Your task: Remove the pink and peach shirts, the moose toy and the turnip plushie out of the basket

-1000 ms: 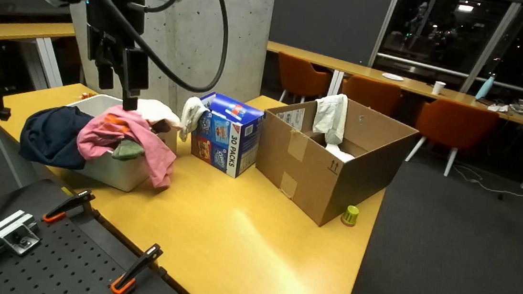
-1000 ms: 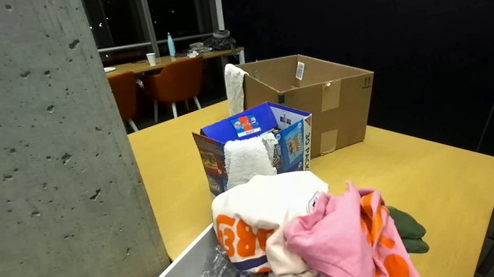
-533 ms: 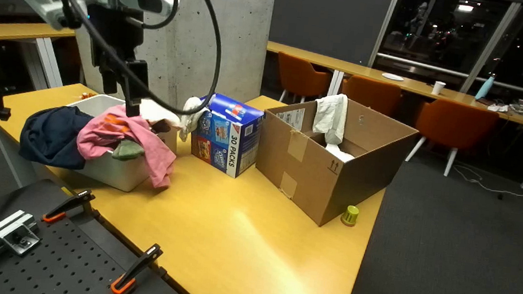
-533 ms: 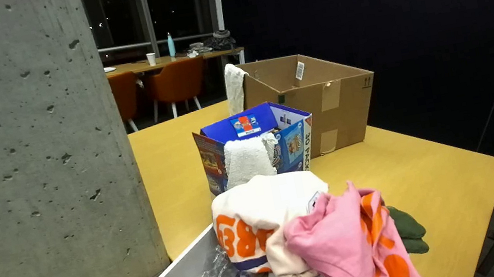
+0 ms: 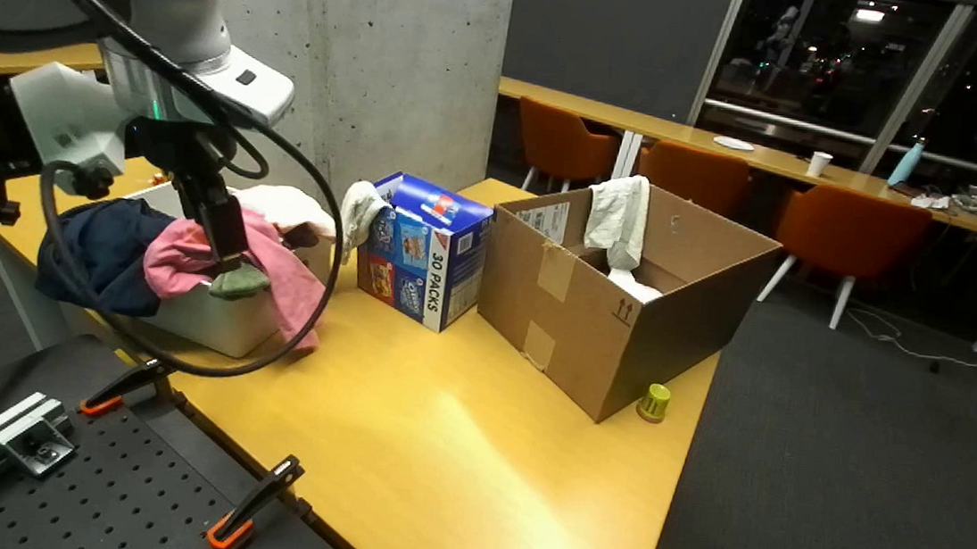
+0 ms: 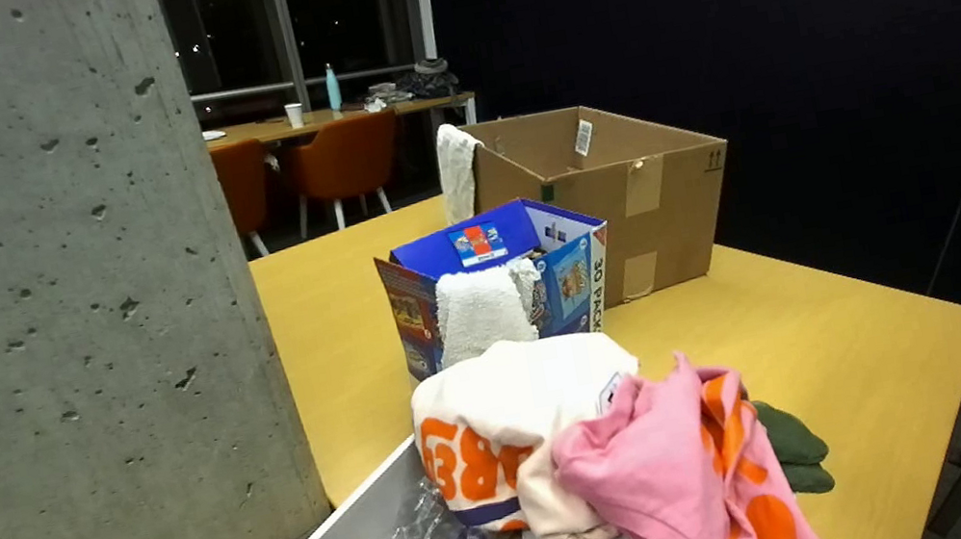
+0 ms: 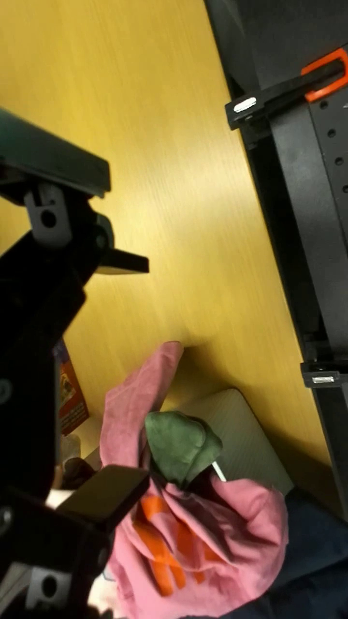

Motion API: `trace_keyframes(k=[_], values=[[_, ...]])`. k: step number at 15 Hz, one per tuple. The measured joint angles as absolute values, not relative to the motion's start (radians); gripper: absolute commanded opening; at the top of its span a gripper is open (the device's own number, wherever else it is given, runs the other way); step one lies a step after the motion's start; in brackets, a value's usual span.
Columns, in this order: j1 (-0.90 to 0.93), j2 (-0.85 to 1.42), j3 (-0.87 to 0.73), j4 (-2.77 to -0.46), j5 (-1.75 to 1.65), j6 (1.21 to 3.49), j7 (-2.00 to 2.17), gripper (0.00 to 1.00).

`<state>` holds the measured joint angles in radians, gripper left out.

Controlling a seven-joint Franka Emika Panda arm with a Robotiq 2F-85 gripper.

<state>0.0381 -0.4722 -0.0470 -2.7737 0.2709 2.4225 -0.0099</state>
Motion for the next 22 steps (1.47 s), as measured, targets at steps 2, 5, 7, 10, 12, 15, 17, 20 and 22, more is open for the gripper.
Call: trace_keyframes(k=[2,5,7,10,12,15,17,20,22], values=[[0.058,-0.444,-0.053,-2.753,0.286,2.474,-0.053,1.00],[0.120,-0.353,-0.058,-2.669,0.343,2.516,-0.133,1.00],[0.172,-0.275,-0.058,-2.599,0.412,2.525,-0.200,1.00],[0.231,-0.155,-0.052,-2.516,0.539,2.535,-0.317,1.00],[0.239,-0.074,-0.034,-2.465,0.610,2.535,-0.391,1.00],[0.227,0.056,0.007,-2.374,0.662,2.531,-0.460,1.00],[0.205,0.139,0.043,-2.308,0.663,2.522,-0.475,1.00],[0.171,0.247,0.095,-2.210,0.655,2.488,-0.476,1.00],[0.156,0.300,0.124,-2.166,0.648,2.467,-0.471,0.75]])
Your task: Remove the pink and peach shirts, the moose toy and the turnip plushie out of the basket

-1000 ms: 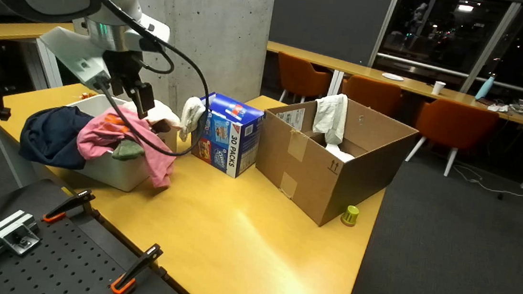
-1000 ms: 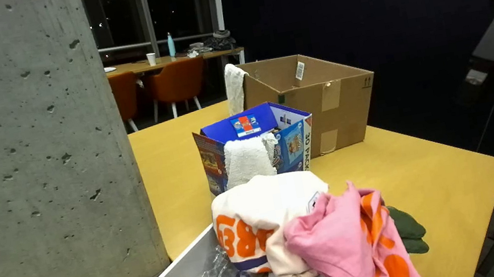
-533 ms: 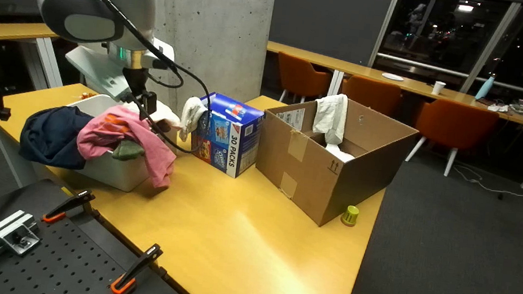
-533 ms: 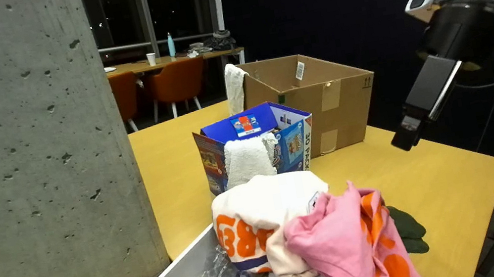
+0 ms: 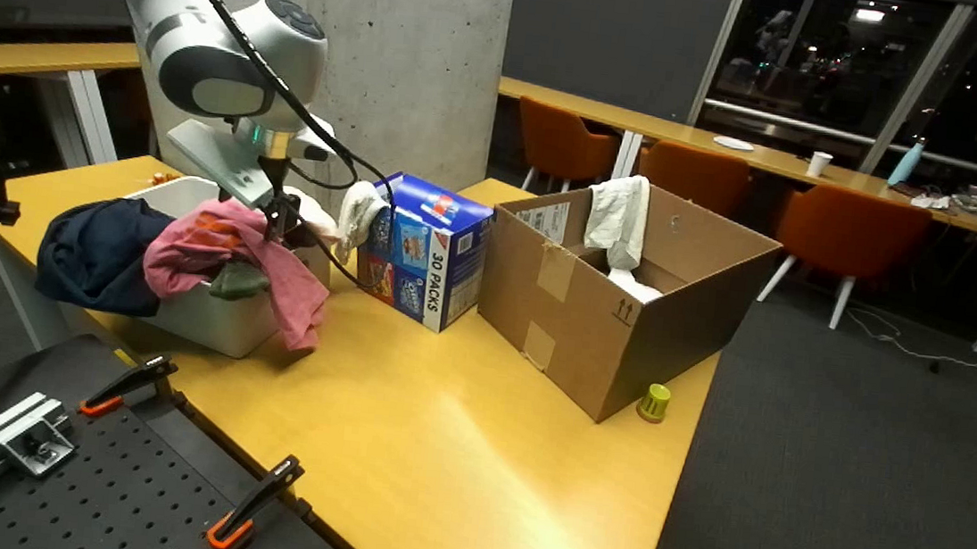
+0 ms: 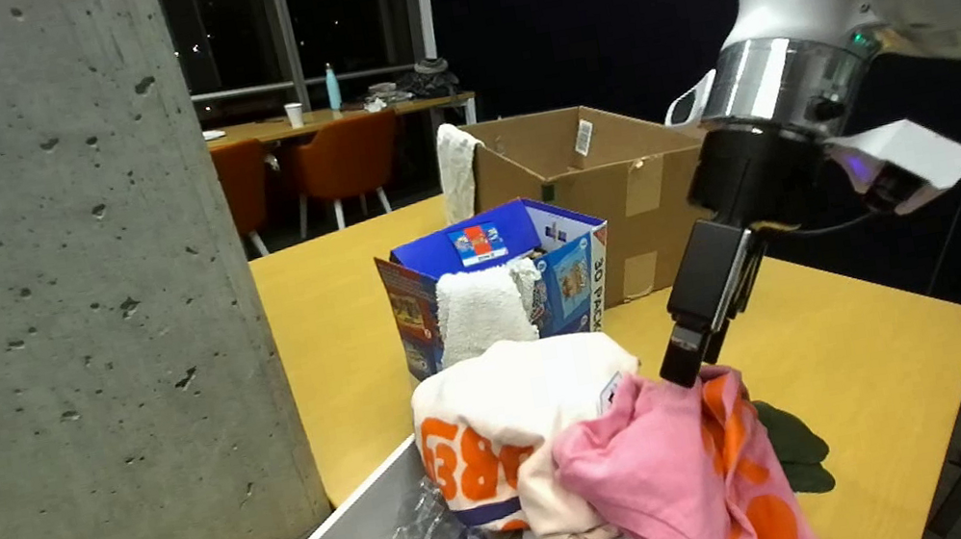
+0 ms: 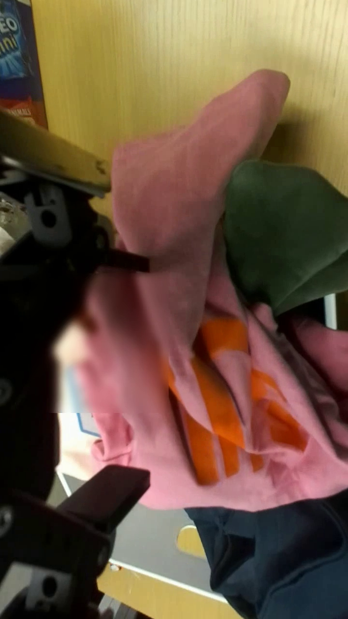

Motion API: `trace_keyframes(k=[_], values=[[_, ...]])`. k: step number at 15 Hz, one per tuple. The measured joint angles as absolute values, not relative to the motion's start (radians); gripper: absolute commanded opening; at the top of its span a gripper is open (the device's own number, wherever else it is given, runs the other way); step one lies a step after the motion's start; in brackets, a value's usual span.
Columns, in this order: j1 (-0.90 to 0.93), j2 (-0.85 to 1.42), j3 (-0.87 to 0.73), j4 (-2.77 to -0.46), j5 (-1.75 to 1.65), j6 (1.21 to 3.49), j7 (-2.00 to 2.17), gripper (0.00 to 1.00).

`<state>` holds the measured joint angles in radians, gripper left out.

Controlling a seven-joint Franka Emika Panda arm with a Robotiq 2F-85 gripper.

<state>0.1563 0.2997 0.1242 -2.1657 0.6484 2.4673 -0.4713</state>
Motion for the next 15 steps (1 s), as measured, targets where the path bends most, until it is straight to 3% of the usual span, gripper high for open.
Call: trace_keyframes(k=[2,10,12,15], values=[[0.149,0.335,0.146,-2.141,0.637,2.453,-0.462,0.68],[0.137,0.363,0.193,-2.142,0.610,2.454,-0.420,0.05],[0.137,0.362,0.196,-2.143,0.605,2.454,-0.413,0.00],[0.137,0.346,0.197,-2.143,0.559,2.454,-0.369,0.03]])
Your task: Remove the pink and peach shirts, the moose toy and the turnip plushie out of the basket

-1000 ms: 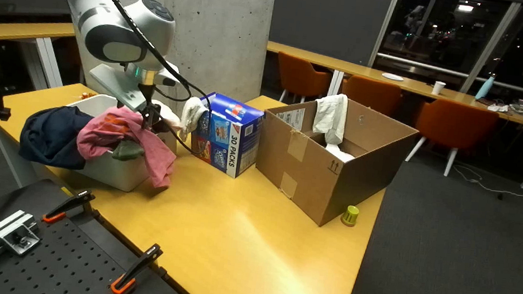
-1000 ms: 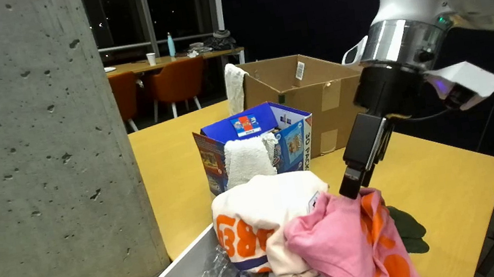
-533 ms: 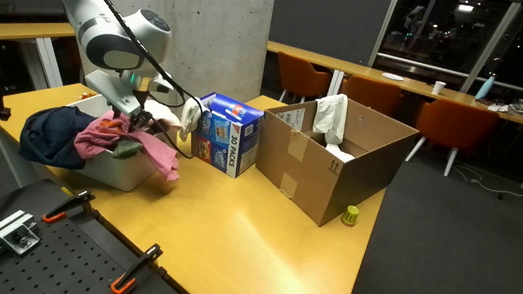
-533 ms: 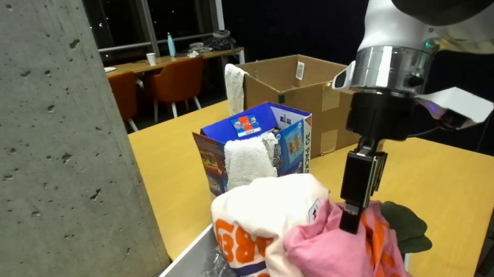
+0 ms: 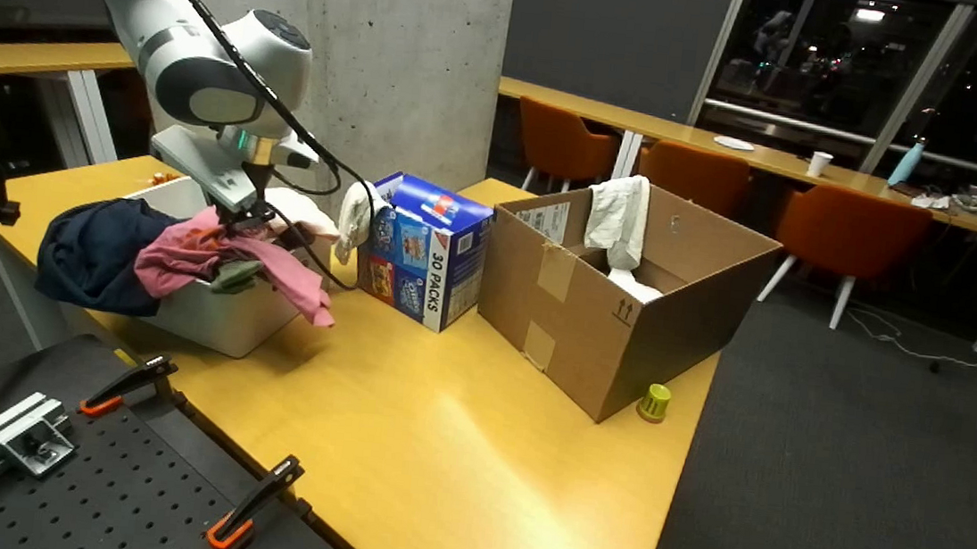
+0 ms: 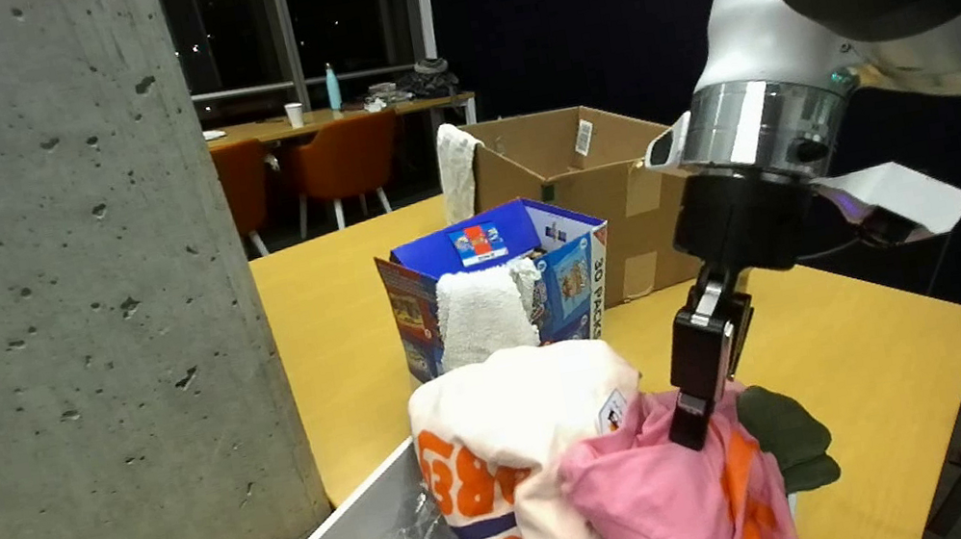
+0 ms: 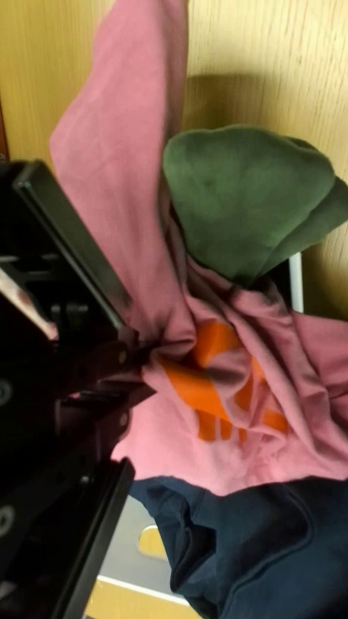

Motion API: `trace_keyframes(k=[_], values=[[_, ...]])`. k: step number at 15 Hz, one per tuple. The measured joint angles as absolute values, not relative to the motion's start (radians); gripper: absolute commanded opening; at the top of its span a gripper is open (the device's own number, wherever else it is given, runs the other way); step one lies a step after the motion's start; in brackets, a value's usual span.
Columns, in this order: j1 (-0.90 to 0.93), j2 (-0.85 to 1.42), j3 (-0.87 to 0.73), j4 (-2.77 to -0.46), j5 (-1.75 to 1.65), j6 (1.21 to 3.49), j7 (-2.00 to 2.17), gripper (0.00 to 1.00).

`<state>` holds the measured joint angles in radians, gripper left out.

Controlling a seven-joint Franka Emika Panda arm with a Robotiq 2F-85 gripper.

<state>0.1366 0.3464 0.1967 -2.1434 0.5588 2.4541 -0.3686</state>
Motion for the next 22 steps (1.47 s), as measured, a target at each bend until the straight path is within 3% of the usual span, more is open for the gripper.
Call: trace_keyframes(k=[13,18,22], values=[[0.108,-0.064,0.151,-2.306,0.431,2.451,-0.215,0.03],[0.059,-0.242,0.017,-2.391,0.431,2.394,-0.247,0.03],[0.010,-0.244,-0.128,-2.403,0.439,2.381,-0.357,0.03]])
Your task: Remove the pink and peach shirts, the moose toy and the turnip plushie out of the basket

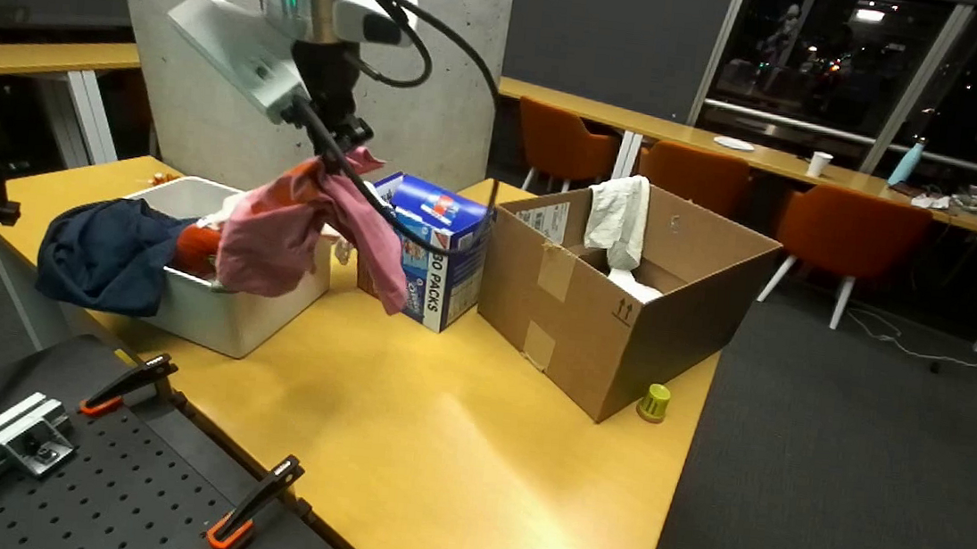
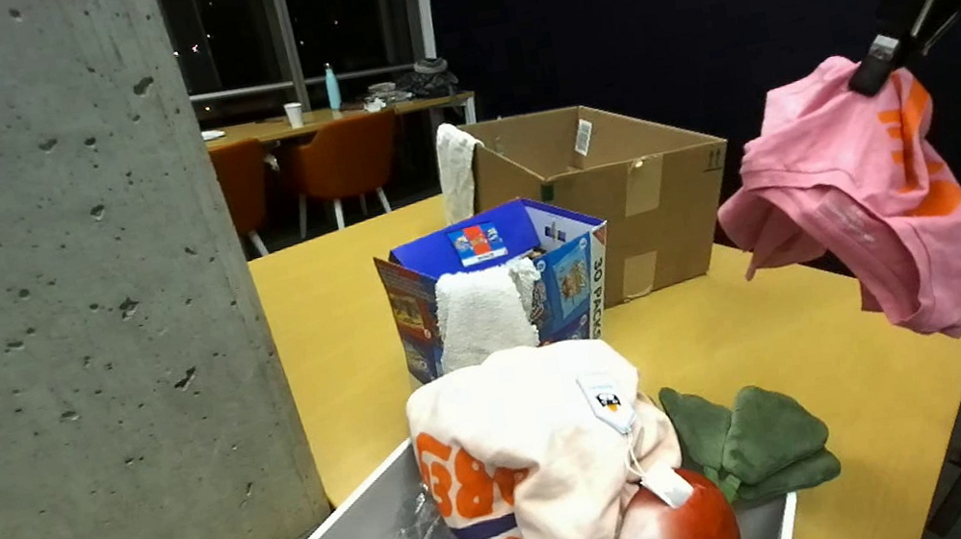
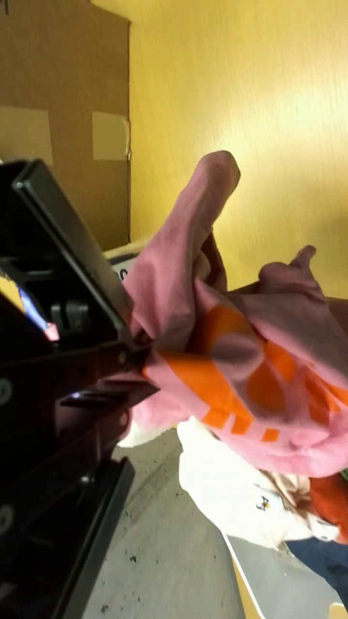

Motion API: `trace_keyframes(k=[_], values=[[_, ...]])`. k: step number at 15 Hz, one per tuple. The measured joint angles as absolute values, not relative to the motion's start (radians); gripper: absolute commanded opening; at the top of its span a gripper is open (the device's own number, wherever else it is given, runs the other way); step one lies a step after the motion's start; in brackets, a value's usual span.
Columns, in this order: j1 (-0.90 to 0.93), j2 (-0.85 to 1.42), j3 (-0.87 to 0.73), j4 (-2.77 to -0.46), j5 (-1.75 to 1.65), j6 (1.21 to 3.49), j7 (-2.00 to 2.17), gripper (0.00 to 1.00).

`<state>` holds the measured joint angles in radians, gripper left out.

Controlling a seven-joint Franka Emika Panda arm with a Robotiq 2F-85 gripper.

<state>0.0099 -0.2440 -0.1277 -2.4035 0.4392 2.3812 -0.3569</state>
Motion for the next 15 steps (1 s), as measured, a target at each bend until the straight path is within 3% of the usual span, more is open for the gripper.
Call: trace_keyframes(k=[5,15], values=[[-0.046,-0.110,-0.264,-2.370,0.544,2.382,-0.564,0.03],[-0.173,0.209,-0.251,-2.241,0.521,2.529,-0.404,0.03]])
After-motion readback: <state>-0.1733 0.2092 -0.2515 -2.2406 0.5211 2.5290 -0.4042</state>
